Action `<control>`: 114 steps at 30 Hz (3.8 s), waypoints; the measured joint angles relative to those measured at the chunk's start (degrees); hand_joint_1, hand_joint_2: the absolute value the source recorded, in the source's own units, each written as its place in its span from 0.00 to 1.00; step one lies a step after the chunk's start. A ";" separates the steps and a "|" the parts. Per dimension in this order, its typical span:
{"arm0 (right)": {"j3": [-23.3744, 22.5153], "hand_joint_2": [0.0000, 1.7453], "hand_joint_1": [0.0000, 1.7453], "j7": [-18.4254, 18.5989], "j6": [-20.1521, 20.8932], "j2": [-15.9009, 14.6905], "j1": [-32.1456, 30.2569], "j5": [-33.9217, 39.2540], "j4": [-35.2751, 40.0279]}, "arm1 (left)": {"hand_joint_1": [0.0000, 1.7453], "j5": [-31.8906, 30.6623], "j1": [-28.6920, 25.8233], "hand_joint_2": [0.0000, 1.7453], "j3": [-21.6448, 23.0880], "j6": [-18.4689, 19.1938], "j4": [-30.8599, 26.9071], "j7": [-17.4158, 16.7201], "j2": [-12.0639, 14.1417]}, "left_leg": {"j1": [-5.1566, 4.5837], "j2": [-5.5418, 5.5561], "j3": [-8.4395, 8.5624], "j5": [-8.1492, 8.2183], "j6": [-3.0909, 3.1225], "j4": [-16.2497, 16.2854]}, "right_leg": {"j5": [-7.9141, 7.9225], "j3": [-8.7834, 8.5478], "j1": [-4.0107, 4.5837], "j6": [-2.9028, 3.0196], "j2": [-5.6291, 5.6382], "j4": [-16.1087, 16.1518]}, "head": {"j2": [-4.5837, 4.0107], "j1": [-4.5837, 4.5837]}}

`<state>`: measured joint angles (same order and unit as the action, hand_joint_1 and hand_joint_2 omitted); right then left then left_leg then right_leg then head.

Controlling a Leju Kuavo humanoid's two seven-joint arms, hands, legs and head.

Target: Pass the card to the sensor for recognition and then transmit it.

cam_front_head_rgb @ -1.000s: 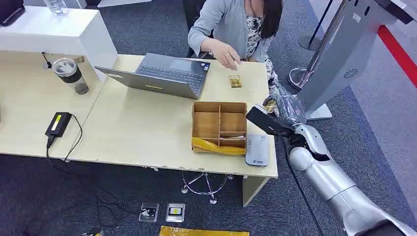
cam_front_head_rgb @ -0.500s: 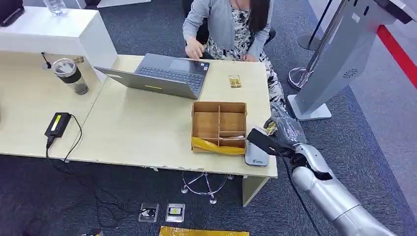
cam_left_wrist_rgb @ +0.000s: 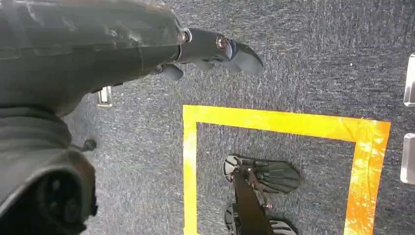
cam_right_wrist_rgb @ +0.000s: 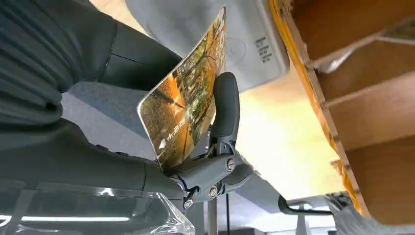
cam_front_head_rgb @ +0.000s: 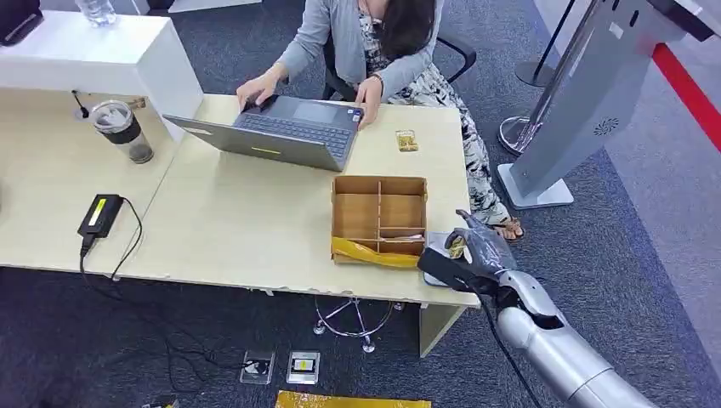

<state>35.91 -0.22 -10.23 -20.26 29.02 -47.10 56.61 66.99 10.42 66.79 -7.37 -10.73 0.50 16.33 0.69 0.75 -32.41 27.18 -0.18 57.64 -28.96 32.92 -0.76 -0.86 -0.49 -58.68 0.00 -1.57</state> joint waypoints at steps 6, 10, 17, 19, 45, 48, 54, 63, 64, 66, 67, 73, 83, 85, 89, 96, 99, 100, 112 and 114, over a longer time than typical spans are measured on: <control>1.31 1.00 1.00 0.37 1.44 0.72 0.13 2.65 -2.12 | 0.00 -0.11 0.01 0.00 0.00 0.04 0.00 -0.48 -0.11 | 0.00 0.00 -0.01 0.00 0.00 0.00 | 0.00 -0.01 0.00 0.00 0.00 0.00 | 0.00 -0.02; 1.70 1.00 1.00 -0.11 2.95 1.44 1.83 6.48 -4.44 | 0.00 -0.26 0.05 0.00 0.00 0.13 0.00 -0.74 -0.11 | 0.00 -0.05 0.04 0.00 0.00 0.00 | 0.00 -0.01 0.00 0.00 0.06 0.00 | 0.00 0.00; 1.46 1.00 1.00 -2.43 5.51 2.99 6.54 13.42 -11.50 | 0.00 -0.39 0.05 0.00 0.00 0.44 0.00 -1.22 -0.09 | -0.01 -0.08 0.05 -0.02 -0.01 0.00 | 0.06 -0.02 -0.01 0.03 0.07 -0.01 | 0.00 0.00; 1.35 1.00 1.00 -2.75 5.71 3.21 7.83 14.05 -13.66 | 0.00 -0.39 0.03 0.00 0.02 0.44 0.00 -1.33 -0.09 | -0.01 -0.07 0.04 -0.04 0.01 0.01 | 0.06 -0.02 -0.01 0.02 0.03 -0.01 | 0.00 -0.02; 0.50 1.00 1.00 -0.28 9.51 4.15 26.11 4.59 -18.60 | 0.00 -2.97 0.02 0.00 0.44 2.97 0.00 0.68 1.36 | 0.01 -0.16 -0.01 -0.06 -0.02 0.01 | 0.11 0.04 0.01 0.04 0.19 -0.06 | 0.00 0.00; 0.63 1.00 1.00 -0.07 9.86 6.23 27.98 3.47 -18.60 | 0.00 -3.02 0.13 0.00 0.87 2.97 0.00 0.70 1.33 | 0.04 -0.20 0.00 -0.06 -0.02 0.00 | 0.11 0.04 0.04 0.04 0.22 -0.07 | 0.00 -0.02; 0.96 1.00 1.00 -0.15 9.60 11.14 29.42 2.25 -18.66 | 0.00 -3.04 0.15 0.00 1.18 3.15 0.00 1.09 1.27 | 0.09 -0.25 0.01 -0.07 -0.03 0.00 | 0.11 0.05 0.10 0.05 0.20 -0.07 | 0.00 0.00; 1.05 1.00 1.00 -0.48 8.83 14.75 29.54 1.73 -19.82 | 0.00 -2.99 0.12 0.00 1.38 3.17 0.00 1.22 1.16 | 0.07 -0.24 -0.01 -0.07 -0.03 0.01 | 0.11 0.05 0.07 0.05 0.20 -0.03 | 0.00 -0.04; 1.05 1.00 1.00 -0.52 8.72 14.93 29.54 1.70 -19.91 | 0.00 -2.97 0.12 0.00 1.38 3.13 0.00 1.22 1.16 | 0.07 -0.24 -0.01 -0.07 -0.03 0.01 | 0.11 0.05 0.07 0.05 0.20 -0.03 | 0.00 0.00; 1.05 1.00 1.00 -0.88 8.44 15.50 29.58 1.51 -20.13 | 0.00 -2.84 0.12 0.00 1.38 3.02 0.00 1.22 1.16 | 0.07 -0.24 -0.01 -0.07 -0.03 0.01 | 0.12 0.05 0.08 0.05 0.21 -0.03 | 0.00 0.00; 1.05 1.00 1.00 -1.05 8.31 15.83 29.62 1.29 -20.26 | 0.00 -2.80 0.11 0.00 1.38 2.97 0.00 1.22 1.16 | 0.08 -0.24 -0.01 -0.07 -0.03 0.01 | 0.11 0.06 0.08 0.05 0.21 -0.03 | 0.00 -0.02; 1.07 1.00 1.00 -1.77 7.72 17.62 30.04 0.74 -21.24 | 0.00 -2.19 0.11 0.00 1.38 2.47 0.00 1.22 0.90 | 0.11 -0.24 -0.01 -0.07 -0.03 0.00 | 0.11 0.06 0.11 0.06 0.20 -0.05 | 0.00 -0.02; 1.11 1.00 1.00 -1.95 7.45 19.58 30.71 0.00 -22.86 | 0.00 -1.64 0.07 0.00 1.38 2.14 0.00 1.22 0.63 | 0.09 -0.25 -0.01 -0.07 -0.03 0.00 | 0.11 0.06 0.10 0.06 0.21 -0.04 | 0.00 -0.02; 1.16 1.00 1.00 -2.01 7.45 19.98 30.83 -0.02 -23.19 | 0.00 -1.62 0.07 0.00 1.38 2.10 0.00 1.22 0.63 | 0.10 -0.25 -0.01 -0.07 -0.03 0.00 | 0.11 0.06 0.10 0.06 0.21 -0.04 | 0.00 -0.04; 1.53 1.00 1.00 -2.21 7.37 20.76 30.96 -0.04 -23.86 | 0.00 -1.57 0.07 0.00 1.38 2.05 0.00 1.22 0.59 | 0.10 -0.25 0.00 -0.07 -0.04 0.00 | 0.11 0.07 0.11 0.06 0.23 -0.04 | 0.00 0.00; 1.66 1.00 1.00 -2.47 6.84 21.99 31.12 -0.39 -25.00 | 0.00 -1.31 0.01 0.00 1.38 2.16 0.00 1.22 0.46 | 0.10 -0.25 0.00 -0.07 -0.04 0.00 | 0.11 0.06 0.11 0.06 0.22 -0.04 | 0.00 -0.02; 1.68 1.00 1.00 -2.80 6.60 22.40 31.29 -0.72 -25.44 | 0.00 -1.11 -0.01 0.00 1.38 2.21 0.00 1.22 0.46 | 0.10 -0.25 -0.01 -0.07 -0.04 0.00 | 0.11 0.06 0.10 0.06 0.22 -0.04 | 0.00 -0.02; 1.68 1.00 0.99 -2.89 6.56 22.45 31.30 -0.76 -25.57 | 0.00 -1.09 -0.01 0.00 1.38 2.19 0.00 1.22 0.46 | 0.10 -0.25 -0.01 -0.07 -0.04 0.00 | 0.11 0.06 0.10 0.06 0.21 -0.04 | 0.00 -0.02; 2.38 0.00 0.00 -4.81 5.77 23.82 31.36 -2.27 -26.47 | 0.00 -1.03 -0.05 0.00 1.38 2.14 0.00 1.22 0.37 | 0.10 -0.25 0.00 -0.07 -0.04 0.00 | 0.11 0.08 0.11 0.06 0.24 -0.04 | 0.00 -0.02; 2.38 0.00 0.00 -4.96 5.46 23.85 31.37 -1.90 -26.47 | 0.00 -0.98 -0.05 0.00 1.38 2.10 0.00 1.22 0.37 | 0.10 -0.25 0.00 -0.07 -0.04 0.00 | 0.11 0.07 0.11 0.06 0.22 -0.04 | 0.00 -0.02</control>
<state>38.29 -5.18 -4.77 3.58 60.39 -49.00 30.14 66.01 10.37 68.17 -5.27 -10.73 1.73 16.70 0.79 0.50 -32.41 27.11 -0.22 57.65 -28.85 32.99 -0.65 -0.80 -0.27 -58.72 0.00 -1.60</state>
